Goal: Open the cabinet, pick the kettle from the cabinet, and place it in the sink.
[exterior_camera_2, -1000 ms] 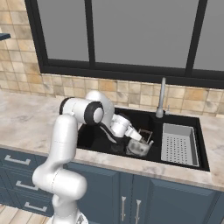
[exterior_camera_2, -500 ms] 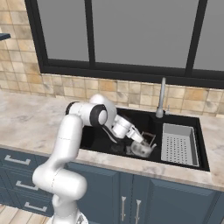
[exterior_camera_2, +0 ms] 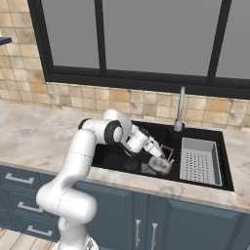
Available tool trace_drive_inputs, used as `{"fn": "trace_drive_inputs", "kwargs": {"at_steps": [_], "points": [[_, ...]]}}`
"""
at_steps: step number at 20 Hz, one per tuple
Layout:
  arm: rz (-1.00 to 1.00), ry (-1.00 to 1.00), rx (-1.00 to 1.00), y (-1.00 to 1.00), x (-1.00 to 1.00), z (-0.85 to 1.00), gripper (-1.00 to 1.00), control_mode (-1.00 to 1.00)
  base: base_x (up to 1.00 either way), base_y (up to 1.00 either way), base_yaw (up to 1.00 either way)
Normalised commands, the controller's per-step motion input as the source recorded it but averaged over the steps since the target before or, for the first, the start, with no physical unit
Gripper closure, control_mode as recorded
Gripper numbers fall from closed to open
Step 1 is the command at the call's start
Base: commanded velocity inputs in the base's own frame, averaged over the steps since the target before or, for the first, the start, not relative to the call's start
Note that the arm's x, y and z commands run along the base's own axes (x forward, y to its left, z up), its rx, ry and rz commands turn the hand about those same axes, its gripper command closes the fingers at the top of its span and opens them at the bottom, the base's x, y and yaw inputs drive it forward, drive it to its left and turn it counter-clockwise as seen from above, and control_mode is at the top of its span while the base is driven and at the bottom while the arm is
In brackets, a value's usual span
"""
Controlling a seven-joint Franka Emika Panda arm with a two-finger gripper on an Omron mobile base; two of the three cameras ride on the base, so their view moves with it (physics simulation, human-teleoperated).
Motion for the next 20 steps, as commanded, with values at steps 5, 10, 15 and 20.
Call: {"fn": "trace_drive_inputs", "kwargs": {"at_steps": [5,10,15,20], "points": [[-0.11,0.00,-0.01,-0.17,0.05,-0.29,1.00,-1.00,0.00,0.00,0.00],[-0.14,0.00,-0.01,-0.14,-0.18,-0.29,1.00,-1.00,0.00,0.00,0.00],[-0.20,-0.01,-0.01,-0.04,-0.16,-0.26,1.00,-1.00,0.00,0.00,0.00],[-0.21,-0.07,-0.02,0.00,-0.23,-0.26,1.00,-1.00,0.00,0.00,0.00]]}}
